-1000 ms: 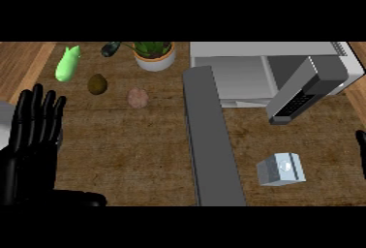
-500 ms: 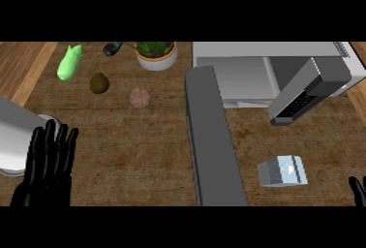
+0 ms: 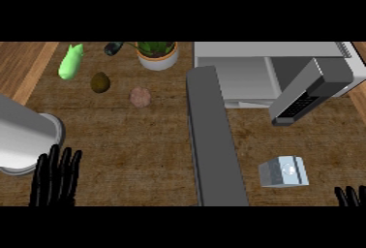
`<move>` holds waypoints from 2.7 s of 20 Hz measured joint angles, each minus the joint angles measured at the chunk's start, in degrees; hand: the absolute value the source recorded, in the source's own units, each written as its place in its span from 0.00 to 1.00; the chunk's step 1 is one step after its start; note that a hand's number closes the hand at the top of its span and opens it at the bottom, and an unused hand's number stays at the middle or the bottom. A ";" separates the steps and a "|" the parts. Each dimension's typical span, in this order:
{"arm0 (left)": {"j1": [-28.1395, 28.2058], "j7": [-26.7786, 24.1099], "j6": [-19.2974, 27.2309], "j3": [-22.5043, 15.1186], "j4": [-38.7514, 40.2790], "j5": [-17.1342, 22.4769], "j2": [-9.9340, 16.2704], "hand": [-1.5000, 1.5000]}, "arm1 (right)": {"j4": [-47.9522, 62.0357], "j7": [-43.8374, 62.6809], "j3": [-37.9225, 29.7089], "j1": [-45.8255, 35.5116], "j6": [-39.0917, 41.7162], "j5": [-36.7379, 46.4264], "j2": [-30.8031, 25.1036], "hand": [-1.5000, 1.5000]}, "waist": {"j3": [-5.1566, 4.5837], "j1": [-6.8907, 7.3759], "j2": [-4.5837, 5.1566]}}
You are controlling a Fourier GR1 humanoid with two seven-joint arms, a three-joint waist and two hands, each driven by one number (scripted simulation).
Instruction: Pick up the milk, place it into the microwave and close the microwave
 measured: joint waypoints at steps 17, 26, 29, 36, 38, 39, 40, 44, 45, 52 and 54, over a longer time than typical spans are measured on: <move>8.21 -8.82 -2.09 -2.40 0.55 0.92 2.20 0.00 | 32.14 -13.13 -10.01 -16.21 -6.51 -4.15 0.11 0.00 | 0.01 0.42 0.12; 10.77 -11.64 -1.55 -4.36 1.39 0.46 2.28 0.00 | 50.88 -23.99 -15.05 -23.91 -5.81 -4.99 -1.60 0.00 | 0.02 0.45 0.12; 12.03 -12.73 -1.81 -4.73 1.35 0.60 2.96 0.00 | 56.49 -27.83 -16.22 -26.12 -5.68 -4.74 -1.91 0.00 | 0.01 0.48 0.12; 11.83 -13.57 -2.09 -3.88 2.21 2.21 4.16 0.00 | 65.19 -31.16 -18.16 -31.54 -5.52 -4.45 -3.30 0.00 | 0.01 0.48 0.14; 11.97 -14.51 -2.37 -3.80 2.93 2.34 4.46 0.00 | 68.58 -32.94 -18.45 -33.05 -5.90 -4.03 -2.90 0.00 | 0.01 0.49 0.14; 12.73 -14.38 -2.41 -4.17 1.90 2.52 4.69 0.00 | 69.74 -33.31 -18.66 -33.79 -5.91 -3.88 -3.20 0.00 | 0.01 0.51 0.14; 13.89 -15.48 -2.76 -4.37 1.87 2.64 4.92 0.00 | 71.32 -33.92 -18.89 -34.81 -5.85 -3.83 -3.30 0.00 | 0.01 0.57 0.13; 13.73 -15.61 -2.56 -4.22 1.76 3.15 5.21 0.00 | 75.33 -35.50 -18.97 -37.69 -5.53 -3.15 -3.69 0.00 | 0.02 0.54 0.15; 14.23 -16.50 -2.43 -4.94 2.21 2.55 4.96 0.00 | 75.73 -35.56 -18.98 -38.36 -5.30 -3.23 -3.94 0.00 | 0.02 0.58 0.14; 15.16 -18.47 -2.14 -5.77 3.32 2.71 5.48 0.00 | 77.73 -35.20 -18.79 -41.16 -4.85 -3.59 -3.90 0.00 | 0.00 0.51 0.13; 15.66 -18.85 -2.13 -5.78 2.74 2.93 5.96 0.00 | 79.20 -35.15 -19.15 -42.35 -4.57 -4.12 -3.96 0.00 | 0.00 0.54 0.13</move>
